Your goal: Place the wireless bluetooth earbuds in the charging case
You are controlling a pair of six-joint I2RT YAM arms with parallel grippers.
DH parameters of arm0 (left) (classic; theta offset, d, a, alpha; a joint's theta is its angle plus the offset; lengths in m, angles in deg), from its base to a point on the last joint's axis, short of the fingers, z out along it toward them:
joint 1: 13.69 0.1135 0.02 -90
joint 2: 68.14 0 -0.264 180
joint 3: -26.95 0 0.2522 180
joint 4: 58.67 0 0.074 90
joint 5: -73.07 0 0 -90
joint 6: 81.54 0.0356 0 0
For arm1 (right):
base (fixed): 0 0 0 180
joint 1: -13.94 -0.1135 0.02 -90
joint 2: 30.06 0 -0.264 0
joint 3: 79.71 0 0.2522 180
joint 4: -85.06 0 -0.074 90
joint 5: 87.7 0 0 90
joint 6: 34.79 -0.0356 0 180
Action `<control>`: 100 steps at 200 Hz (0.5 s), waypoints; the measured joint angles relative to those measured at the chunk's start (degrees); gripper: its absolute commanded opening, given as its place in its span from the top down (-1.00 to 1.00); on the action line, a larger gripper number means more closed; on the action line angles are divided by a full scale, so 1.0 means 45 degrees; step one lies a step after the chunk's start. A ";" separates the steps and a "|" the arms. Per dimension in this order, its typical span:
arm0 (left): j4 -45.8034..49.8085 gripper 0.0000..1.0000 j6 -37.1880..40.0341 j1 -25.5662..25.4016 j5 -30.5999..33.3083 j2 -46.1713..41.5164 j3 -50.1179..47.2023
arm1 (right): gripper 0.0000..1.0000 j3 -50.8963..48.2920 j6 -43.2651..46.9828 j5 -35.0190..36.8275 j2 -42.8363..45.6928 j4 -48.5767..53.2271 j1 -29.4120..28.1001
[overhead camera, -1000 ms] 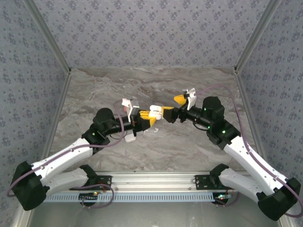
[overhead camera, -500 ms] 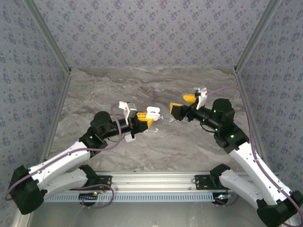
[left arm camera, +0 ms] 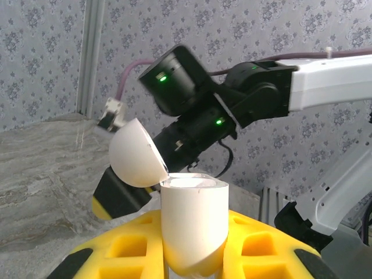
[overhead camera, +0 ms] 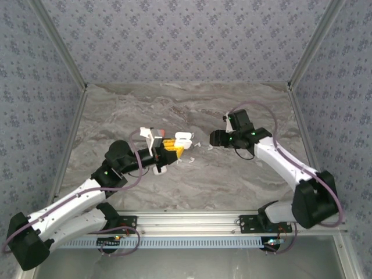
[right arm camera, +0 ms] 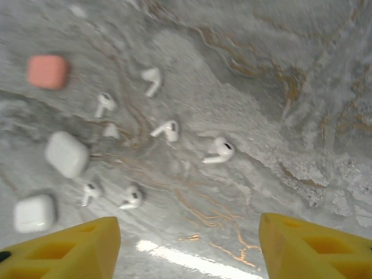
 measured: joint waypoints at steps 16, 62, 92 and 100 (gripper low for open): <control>0.0087 1.00 0.0000 0.0000 0.0000 -0.0019 -0.0019 | -0.21 0.0131 -0.0083 0.0345 -0.0918 -0.0034 0.0000; 0.0403 1.00 0.0005 0.0000 0.0000 -0.0325 -0.0058 | -0.06 0.0942 -0.0447 0.0661 -0.3419 -0.0330 -0.0039; 0.0500 1.00 0.0010 0.0000 0.0005 -0.0578 -0.0058 | 0.00 0.1627 -0.0573 0.0661 -0.4653 -0.0578 -0.0189; 0.0554 1.00 0.0019 0.0000 0.0010 -0.0631 -0.0058 | 0.01 0.1797 -0.0602 0.0665 -0.4862 -0.0588 -0.0248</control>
